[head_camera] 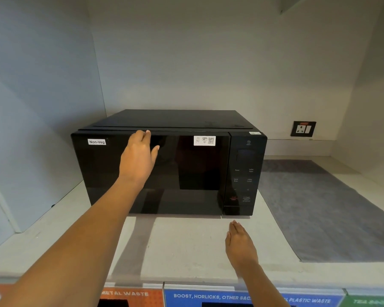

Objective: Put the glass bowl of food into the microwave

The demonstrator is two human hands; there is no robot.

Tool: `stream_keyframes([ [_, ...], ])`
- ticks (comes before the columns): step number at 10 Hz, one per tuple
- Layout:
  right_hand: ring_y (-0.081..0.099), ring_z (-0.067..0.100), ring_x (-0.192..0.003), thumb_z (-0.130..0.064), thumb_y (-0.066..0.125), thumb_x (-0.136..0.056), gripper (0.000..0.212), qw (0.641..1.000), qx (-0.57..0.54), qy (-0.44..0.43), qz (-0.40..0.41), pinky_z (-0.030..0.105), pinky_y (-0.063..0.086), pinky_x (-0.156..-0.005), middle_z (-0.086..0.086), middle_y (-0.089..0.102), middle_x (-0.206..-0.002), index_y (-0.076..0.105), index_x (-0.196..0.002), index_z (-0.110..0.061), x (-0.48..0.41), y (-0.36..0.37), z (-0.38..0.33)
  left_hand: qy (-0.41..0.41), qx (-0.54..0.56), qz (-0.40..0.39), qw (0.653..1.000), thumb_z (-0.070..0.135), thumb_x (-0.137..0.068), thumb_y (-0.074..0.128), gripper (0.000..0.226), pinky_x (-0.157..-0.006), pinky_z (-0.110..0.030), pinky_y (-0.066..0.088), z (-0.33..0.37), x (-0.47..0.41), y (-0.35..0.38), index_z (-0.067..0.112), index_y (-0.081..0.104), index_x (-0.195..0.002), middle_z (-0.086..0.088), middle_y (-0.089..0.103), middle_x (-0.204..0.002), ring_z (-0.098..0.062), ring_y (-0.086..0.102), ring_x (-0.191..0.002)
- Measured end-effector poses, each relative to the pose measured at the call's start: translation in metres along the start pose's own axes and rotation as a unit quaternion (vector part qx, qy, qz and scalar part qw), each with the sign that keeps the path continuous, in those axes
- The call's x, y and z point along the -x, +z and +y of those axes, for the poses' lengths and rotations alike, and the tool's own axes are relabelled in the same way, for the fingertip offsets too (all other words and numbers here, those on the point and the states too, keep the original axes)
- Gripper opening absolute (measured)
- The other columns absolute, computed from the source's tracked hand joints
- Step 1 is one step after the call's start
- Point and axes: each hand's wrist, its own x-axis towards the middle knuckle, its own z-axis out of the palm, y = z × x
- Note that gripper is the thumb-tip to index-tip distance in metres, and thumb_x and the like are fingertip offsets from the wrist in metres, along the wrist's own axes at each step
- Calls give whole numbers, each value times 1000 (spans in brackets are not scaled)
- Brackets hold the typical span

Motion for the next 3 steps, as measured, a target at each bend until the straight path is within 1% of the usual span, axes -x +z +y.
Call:
stream_keyframes([
  [1,27,23,-142,-39,34,-97,57,995,-89,31,-8,30,25,-114,2,19,-157,18,-147,-16,7,-10,3,9,-31,-30,999,34,-96,48,60,-113,-36,36,-2,7,4,3,31,-145,-14,40,-146,-25,34,-140],
  [2,47,26,-126,-35,41,-96,46,969,-232,88,-11,33,37,-107,10,44,-143,38,-136,-13,19,-27,8,11,-76,-52,996,40,-98,38,65,-119,-34,18,-4,17,6,5,17,-149,-12,23,-157,-23,18,-147],
  [3,48,26,-125,-32,43,-96,44,954,-292,68,17,35,37,-107,10,47,-140,41,-135,-12,32,-46,14,31,-119,-79,989,43,-100,27,66,-119,-32,3,-3,34,5,7,4,-150,-10,6,-161,-21,4,-149],
])
